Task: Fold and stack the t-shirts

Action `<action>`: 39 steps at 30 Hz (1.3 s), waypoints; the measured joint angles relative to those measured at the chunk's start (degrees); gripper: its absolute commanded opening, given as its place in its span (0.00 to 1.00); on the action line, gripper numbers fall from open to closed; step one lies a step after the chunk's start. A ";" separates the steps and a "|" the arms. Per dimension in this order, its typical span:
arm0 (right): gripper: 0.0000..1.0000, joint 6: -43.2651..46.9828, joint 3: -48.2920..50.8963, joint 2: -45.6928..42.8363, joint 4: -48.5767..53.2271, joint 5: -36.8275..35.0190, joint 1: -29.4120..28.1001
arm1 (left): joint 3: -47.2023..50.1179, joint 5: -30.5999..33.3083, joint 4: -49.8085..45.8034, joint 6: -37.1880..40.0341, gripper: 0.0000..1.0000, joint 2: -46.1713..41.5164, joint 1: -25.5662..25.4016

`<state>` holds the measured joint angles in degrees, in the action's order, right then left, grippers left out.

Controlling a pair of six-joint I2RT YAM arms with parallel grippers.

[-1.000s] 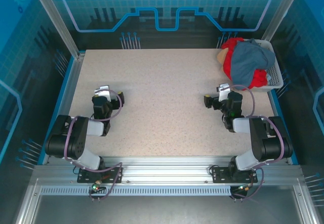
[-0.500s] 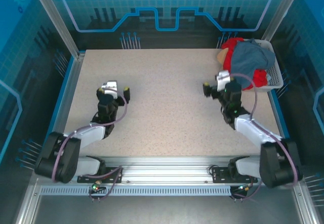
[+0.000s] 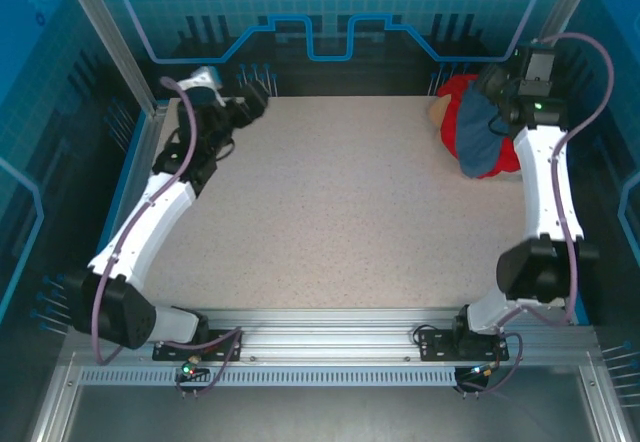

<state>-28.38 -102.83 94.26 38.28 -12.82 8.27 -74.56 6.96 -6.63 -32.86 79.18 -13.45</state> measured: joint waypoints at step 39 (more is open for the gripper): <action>0.34 -2.67 -5.31 14.45 6.47 0.52 4.00 | 5.99 -15.02 -6.86 -4.76 0.80 -0.39 -10.84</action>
<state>-31.05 -108.14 108.71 44.75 -12.29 12.27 -68.58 -8.05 -13.50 -37.63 78.78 -24.29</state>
